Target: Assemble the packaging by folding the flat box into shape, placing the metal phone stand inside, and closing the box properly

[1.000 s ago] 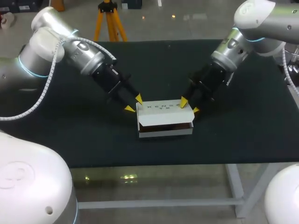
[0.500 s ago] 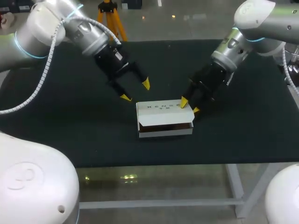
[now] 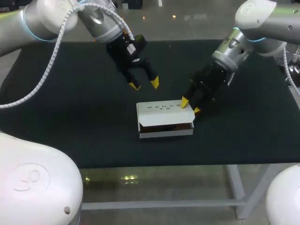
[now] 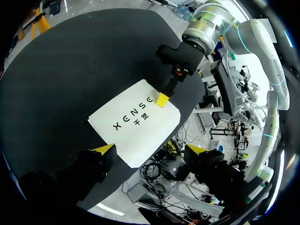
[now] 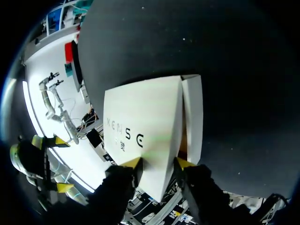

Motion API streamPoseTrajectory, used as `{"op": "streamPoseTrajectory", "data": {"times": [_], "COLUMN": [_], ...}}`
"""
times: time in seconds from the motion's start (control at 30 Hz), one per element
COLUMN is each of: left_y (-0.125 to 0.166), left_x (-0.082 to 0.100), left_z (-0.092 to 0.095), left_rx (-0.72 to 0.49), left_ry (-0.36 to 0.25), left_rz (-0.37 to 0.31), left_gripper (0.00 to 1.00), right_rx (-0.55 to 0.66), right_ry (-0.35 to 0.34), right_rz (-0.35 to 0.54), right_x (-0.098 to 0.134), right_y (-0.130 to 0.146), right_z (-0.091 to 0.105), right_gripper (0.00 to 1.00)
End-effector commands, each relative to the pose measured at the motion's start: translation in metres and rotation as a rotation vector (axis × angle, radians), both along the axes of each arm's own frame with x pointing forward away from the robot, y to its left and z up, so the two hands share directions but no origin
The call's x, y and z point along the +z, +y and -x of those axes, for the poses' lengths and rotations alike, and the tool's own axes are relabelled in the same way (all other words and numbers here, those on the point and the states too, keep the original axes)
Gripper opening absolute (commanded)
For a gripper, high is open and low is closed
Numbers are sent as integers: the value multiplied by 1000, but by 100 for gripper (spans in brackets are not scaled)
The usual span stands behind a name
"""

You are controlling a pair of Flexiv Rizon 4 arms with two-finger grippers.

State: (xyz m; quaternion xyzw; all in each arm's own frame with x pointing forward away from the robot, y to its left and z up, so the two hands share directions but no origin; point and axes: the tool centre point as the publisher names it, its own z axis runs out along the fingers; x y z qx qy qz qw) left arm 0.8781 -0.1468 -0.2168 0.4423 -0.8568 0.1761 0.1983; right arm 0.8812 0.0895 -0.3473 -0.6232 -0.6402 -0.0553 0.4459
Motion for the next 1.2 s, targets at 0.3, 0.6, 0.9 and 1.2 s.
{"op": "streamPoseTrajectory", "data": {"times": [0.3,0.6,0.9,1.2], "left_y": [-13,-13,-13,-28], "left_x": [7,7,-13,-45], "left_z": [25,25,33,42], "left_rx": [-486,-486,-676,-783], "left_ry": [-345,-345,-471,-551], "left_rz": [-231,-231,-180,-216], "left_gripper": [100,100,100,100], "right_rx": [3,3,3,3], "right_ry": [3,3,3,3], "right_rz": [0,0,0,0], "right_x": [-1,-1,-1,-1], "right_y": [1,1,1,1], "right_z": [-2,-2,-2,-2], "right_gripper": [48,48,47,47]}}
